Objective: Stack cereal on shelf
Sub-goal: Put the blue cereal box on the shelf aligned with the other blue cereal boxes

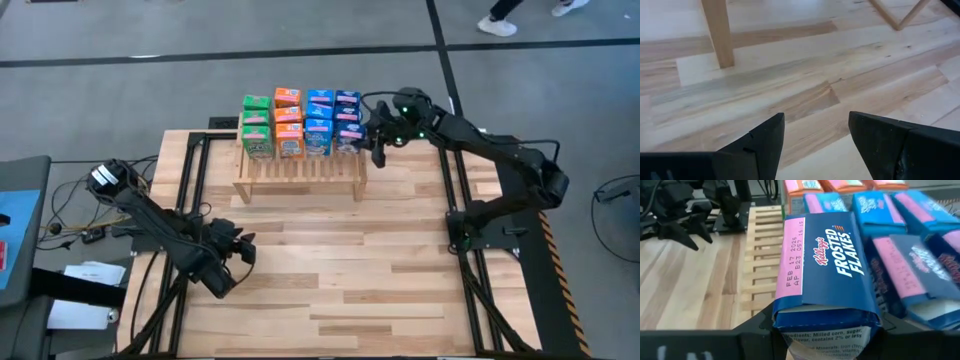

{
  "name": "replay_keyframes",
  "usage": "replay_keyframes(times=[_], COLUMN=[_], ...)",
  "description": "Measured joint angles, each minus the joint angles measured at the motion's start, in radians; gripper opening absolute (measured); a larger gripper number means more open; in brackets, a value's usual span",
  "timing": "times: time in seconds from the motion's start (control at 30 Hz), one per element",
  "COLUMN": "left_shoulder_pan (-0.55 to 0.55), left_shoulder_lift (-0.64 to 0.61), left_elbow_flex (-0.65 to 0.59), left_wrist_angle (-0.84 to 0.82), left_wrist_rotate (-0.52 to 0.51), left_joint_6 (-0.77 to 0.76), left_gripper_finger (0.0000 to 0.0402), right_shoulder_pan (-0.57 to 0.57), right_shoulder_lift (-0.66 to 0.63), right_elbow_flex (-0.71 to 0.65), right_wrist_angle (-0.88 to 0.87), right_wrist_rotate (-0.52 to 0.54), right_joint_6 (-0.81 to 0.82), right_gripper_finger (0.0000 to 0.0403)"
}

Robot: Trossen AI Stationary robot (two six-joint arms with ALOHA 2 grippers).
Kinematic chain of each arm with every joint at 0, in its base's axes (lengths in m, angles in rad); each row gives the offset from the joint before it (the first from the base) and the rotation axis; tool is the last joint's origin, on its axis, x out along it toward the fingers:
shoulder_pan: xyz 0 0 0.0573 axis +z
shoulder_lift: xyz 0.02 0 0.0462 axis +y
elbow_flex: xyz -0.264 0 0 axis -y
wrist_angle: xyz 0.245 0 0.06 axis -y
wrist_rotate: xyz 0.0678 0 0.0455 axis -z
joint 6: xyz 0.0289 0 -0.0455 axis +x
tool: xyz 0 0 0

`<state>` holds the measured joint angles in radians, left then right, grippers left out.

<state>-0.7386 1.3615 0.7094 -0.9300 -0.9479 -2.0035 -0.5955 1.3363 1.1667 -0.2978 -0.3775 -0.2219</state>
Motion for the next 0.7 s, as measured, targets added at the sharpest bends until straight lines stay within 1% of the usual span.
replay_keyframes(times=[0.17, 0.27, 0.7], left_shoulder_pan=[0.018, 0.025, 0.056], left_shoulder_lift=[-0.014, -0.014, -0.014], left_elbow_flex=[0.0, 0.0, 0.0], left_wrist_angle=[0.0, 0.001, 0.005], left_wrist_rotate=[-0.003, -0.005, -0.006], left_joint_6=[0.03, 0.03, 0.044], left_gripper_finger=[0.021, 0.021, 0.021], right_shoulder_pan=[-0.033, -0.044, -0.061], right_shoulder_lift=[0.011, 0.023, 0.088], right_elbow_flex=[0.003, 0.003, 0.004], right_wrist_angle=[0.007, 0.01, 0.03], right_wrist_rotate=[-0.023, -0.068, -0.073], right_joint_6=[-0.015, -0.014, -0.012], right_gripper_finger=[0.0186, 0.0186, 0.0186])
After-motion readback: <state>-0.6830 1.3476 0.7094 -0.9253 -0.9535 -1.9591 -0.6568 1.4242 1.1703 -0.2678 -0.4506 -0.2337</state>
